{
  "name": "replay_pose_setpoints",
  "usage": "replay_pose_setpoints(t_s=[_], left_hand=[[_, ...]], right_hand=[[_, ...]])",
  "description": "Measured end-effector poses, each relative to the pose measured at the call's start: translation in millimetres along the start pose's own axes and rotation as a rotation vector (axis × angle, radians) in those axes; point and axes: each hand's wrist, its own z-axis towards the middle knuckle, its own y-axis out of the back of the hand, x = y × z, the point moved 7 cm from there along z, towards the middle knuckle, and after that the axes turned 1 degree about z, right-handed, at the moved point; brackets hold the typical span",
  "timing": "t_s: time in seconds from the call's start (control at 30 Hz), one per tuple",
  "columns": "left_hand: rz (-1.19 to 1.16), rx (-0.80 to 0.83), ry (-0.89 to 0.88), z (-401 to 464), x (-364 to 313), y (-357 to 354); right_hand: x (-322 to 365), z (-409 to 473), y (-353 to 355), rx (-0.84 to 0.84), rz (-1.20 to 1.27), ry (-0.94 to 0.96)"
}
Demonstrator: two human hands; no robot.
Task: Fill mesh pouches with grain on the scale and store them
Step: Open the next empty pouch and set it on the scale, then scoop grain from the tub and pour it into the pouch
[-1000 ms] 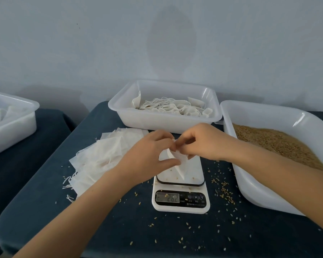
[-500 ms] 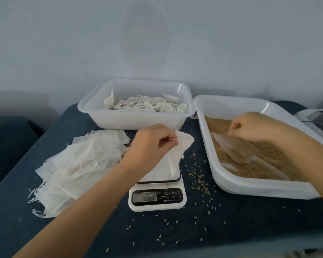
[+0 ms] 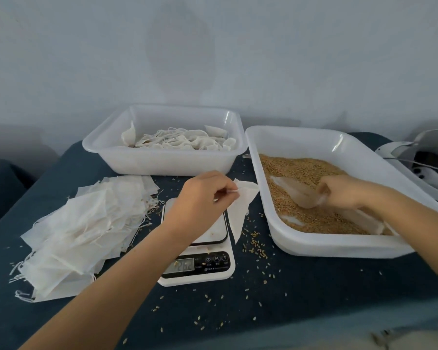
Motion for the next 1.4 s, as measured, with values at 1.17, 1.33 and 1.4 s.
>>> replay_pose_setpoints(t_s=[1.17, 1.33, 1.4], left_hand=[[-0.017, -0.064, 0.024, 5, 23, 5], [-0.012, -0.081, 0.029, 4, 29, 10], [-0.002, -0.081, 0.033, 4, 32, 11]], right_hand=[[29, 72, 32, -0.12, -0.039, -0.118], [39, 88, 31, -0.212, 0.075, -0.135], [38, 90, 30, -0.232, 0.121, -0.145]])
